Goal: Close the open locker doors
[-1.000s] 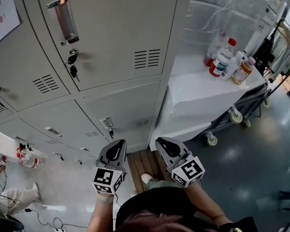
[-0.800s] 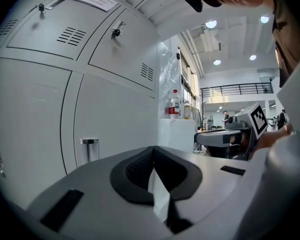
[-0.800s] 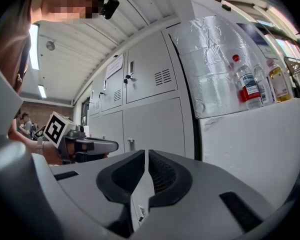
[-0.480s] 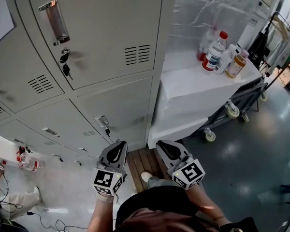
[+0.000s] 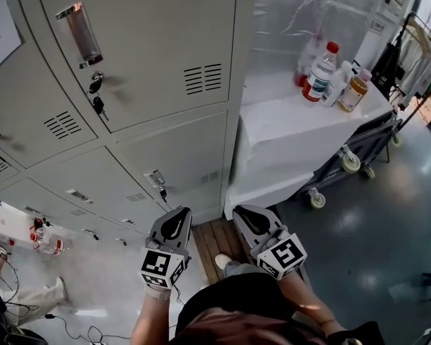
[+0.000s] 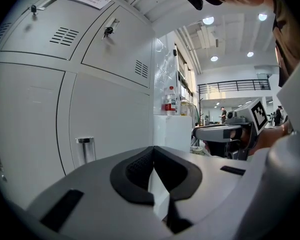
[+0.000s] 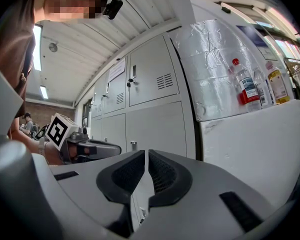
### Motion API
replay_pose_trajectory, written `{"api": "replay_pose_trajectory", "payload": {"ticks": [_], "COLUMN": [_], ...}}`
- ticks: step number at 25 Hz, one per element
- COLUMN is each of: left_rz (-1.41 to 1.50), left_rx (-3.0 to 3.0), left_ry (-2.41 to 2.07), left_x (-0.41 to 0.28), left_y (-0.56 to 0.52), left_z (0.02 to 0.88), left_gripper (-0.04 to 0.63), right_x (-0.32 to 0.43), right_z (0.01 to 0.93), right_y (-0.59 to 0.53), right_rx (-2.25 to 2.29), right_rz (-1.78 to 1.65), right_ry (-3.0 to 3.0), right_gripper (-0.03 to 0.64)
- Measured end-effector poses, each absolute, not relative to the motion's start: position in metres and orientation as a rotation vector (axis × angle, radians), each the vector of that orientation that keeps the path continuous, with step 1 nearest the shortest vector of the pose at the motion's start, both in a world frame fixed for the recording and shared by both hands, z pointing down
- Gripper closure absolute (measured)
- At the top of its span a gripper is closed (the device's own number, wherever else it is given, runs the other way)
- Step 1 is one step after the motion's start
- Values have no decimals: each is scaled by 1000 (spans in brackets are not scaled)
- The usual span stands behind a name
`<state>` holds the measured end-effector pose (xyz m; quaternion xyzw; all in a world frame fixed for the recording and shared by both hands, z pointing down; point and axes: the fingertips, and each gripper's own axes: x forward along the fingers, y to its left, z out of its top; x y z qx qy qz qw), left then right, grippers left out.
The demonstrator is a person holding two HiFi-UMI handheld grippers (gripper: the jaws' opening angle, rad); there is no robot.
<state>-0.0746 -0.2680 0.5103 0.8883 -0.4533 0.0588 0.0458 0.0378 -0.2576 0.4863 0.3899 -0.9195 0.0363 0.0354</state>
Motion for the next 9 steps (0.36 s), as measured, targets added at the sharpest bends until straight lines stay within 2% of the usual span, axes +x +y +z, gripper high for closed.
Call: {"api": "replay_pose_trajectory", "payload": {"ticks": [9], "left_rz": [186], "left_rx": [2696], "left_ry": [-1388], "left_x": [-74], "left_y": [-263], "left_z": [517], "left_gripper": [577], "right_x": [36], "right_z": [485], "right_y": [-256], "right_rx": [1194], "right_rz": [160], "right_ry": [-2863], "right_gripper": [566]}}
